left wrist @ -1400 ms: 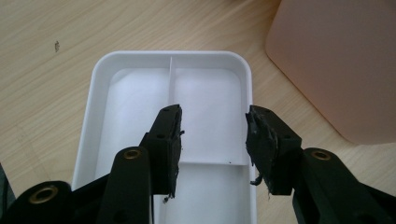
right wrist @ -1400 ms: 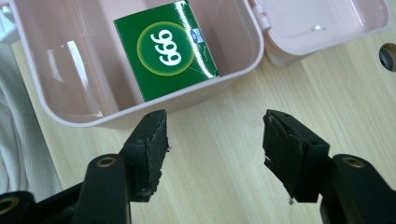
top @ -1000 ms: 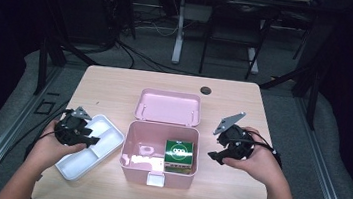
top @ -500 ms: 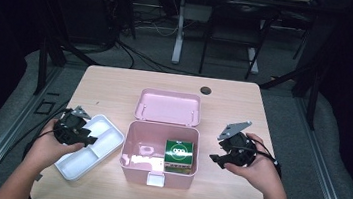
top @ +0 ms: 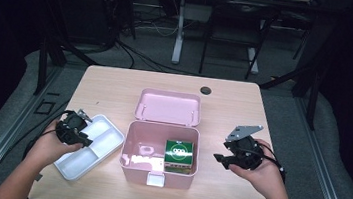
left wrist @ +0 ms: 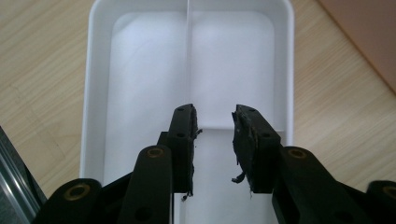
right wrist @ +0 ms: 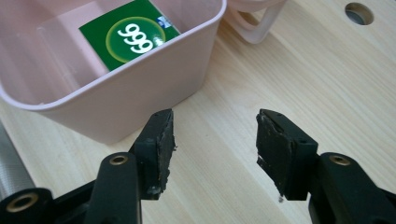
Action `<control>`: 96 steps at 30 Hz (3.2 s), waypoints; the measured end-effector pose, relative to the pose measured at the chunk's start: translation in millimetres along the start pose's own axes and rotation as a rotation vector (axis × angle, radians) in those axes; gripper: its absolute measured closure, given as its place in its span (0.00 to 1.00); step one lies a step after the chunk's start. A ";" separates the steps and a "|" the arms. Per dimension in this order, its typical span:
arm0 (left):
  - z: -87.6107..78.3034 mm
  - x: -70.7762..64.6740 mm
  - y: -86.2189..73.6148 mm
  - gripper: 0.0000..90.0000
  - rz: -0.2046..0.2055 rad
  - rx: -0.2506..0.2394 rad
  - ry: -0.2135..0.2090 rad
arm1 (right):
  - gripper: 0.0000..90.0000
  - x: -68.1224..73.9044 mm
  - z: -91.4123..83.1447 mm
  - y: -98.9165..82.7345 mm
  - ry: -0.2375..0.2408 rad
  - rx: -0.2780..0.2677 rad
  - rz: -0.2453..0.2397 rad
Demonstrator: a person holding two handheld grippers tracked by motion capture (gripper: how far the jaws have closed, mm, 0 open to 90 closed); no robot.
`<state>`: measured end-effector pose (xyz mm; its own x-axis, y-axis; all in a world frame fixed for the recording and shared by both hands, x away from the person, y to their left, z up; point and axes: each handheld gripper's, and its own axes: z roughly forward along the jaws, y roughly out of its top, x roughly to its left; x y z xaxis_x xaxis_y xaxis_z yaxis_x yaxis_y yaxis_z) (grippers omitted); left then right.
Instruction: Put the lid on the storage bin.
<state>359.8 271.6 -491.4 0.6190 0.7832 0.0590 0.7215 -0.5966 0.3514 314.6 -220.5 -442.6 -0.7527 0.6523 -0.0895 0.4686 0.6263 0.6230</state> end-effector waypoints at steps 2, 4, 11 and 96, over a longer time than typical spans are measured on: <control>6.5 4.8 -0.1 0.78 -0.008 0.034 0.015 | 0.53 -1.0 -0.4 -0.6 -0.001 0.001 0.017; 8.6 6.4 -0.2 0.79 -0.019 0.046 0.015 | 0.53 -0.9 -0.5 -0.7 0.000 0.000 0.020; 22.1 14.8 -1.8 0.83 -0.021 0.141 0.012 | 0.53 -0.3 -0.2 -0.7 -0.016 0.001 0.009; -77.9 -12.6 27.7 0.99 0.116 0.130 -0.021 | 0.53 -0.3 7.8 -2.6 -0.006 0.007 0.006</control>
<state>347.7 258.9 -409.6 0.7058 0.7047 0.0726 0.6779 -0.7015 0.2198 317.2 -219.0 -450.2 -0.7469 0.6587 -0.0907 0.4762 0.6252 0.6183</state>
